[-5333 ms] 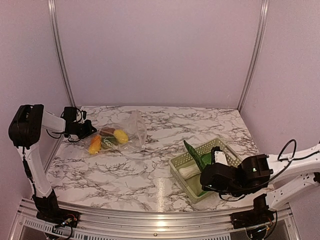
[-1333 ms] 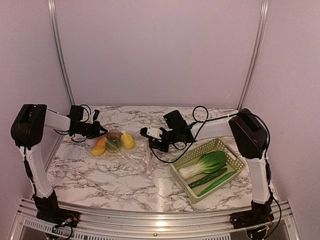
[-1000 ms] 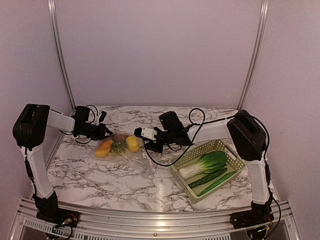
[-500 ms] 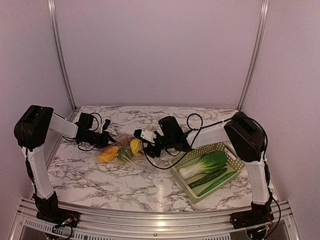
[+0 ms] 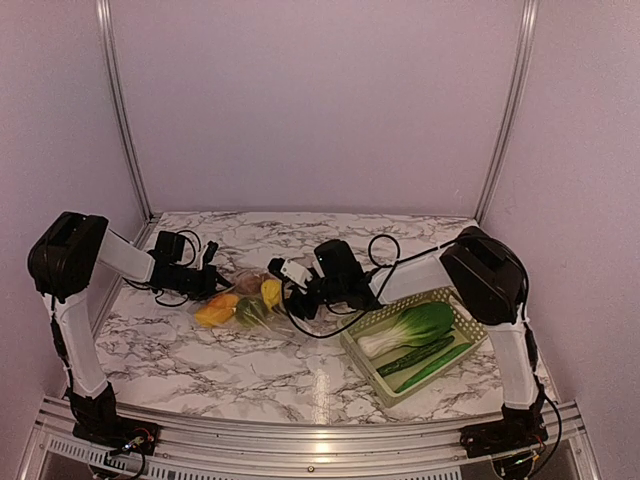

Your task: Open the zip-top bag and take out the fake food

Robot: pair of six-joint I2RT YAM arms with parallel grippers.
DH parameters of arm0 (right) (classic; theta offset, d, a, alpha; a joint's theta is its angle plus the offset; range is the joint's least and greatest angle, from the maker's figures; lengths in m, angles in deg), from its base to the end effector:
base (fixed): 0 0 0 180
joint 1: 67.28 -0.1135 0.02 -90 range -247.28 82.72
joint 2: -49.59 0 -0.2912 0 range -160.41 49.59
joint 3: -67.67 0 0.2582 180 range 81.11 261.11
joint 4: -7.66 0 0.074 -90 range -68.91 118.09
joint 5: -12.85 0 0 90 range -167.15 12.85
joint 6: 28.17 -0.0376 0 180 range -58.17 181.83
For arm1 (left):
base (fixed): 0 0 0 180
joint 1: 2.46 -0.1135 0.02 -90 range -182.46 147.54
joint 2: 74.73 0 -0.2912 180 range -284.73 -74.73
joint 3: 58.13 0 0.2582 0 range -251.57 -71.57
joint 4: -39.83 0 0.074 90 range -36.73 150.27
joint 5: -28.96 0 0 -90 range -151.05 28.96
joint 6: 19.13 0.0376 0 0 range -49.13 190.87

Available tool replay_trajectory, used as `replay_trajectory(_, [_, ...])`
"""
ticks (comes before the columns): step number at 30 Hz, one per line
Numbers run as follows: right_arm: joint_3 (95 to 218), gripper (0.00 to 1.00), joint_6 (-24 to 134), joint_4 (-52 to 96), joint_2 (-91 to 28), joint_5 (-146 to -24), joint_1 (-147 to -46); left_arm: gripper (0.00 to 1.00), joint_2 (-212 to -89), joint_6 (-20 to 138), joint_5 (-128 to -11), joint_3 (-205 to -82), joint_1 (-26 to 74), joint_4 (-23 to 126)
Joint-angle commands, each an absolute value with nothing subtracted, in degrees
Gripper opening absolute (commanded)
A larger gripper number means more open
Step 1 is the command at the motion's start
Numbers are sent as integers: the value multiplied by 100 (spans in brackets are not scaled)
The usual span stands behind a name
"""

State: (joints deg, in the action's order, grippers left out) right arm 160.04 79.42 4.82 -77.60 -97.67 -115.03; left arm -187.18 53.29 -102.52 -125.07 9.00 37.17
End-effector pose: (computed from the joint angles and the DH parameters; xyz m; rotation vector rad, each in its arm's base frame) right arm 0.3268 0.3794 0.1402 -1.3464 1.6987 0.6881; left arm 0.3744 -0.1013 0.1290 0.2564 2.3144 -1.0935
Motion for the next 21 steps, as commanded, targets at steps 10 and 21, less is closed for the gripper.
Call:
replay_trajectory(10, [17010, 74, 7553, 528, -8448, -9768, -11561, 0, -18543, 5488, -10332, -12542, 993, 3859])
replay_trajectory(21, [16215, 37, 7694, 587, -7631, -9625, -11560, 0, -18378, 5043, -9978, -12404, 547, 3542])
